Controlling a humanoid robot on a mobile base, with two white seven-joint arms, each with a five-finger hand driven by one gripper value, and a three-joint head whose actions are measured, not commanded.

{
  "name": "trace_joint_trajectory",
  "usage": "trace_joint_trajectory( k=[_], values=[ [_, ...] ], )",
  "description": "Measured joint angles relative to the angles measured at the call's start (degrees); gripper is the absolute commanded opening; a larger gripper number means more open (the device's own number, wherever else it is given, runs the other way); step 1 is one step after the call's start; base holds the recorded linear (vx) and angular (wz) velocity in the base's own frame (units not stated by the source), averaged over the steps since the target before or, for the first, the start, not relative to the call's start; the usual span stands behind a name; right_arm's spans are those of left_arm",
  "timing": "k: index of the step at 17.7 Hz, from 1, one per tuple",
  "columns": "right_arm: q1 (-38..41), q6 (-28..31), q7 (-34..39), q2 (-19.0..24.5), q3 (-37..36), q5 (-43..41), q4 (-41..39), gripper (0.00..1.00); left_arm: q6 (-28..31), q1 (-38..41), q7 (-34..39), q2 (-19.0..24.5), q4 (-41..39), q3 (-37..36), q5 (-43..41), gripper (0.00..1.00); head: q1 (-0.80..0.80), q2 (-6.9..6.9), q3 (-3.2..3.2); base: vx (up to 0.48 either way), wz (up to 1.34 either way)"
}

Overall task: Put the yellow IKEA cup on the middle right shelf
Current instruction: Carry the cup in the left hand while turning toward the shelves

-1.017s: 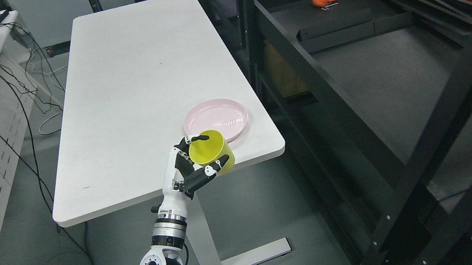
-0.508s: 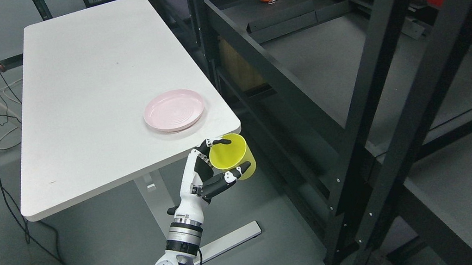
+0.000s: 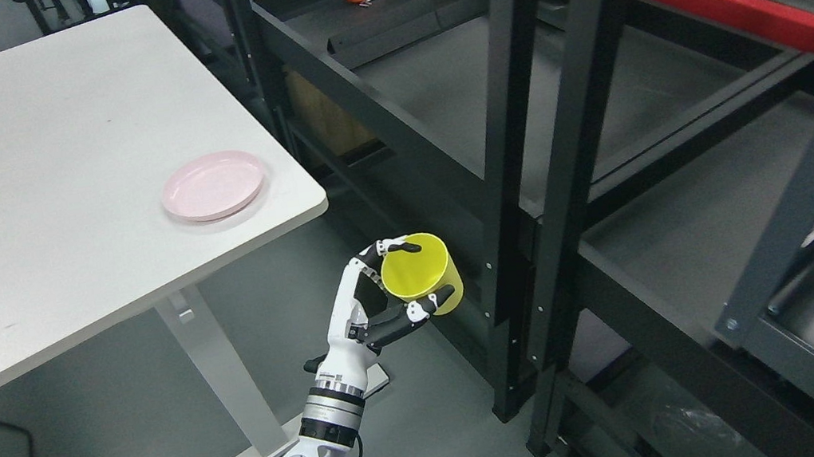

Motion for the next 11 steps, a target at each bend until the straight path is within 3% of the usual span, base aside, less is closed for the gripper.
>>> trace_joint_trajectory(
  k=[11],
  values=[
    [0.0,0.0,0.0,0.0,0.0,0.0,0.0,0.99,0.1,2.2,0.0,0.0,-3.9,-3.2,0.0,0.01,0.00,0.00,0.00,-0.170,-0.37]
  ],
)
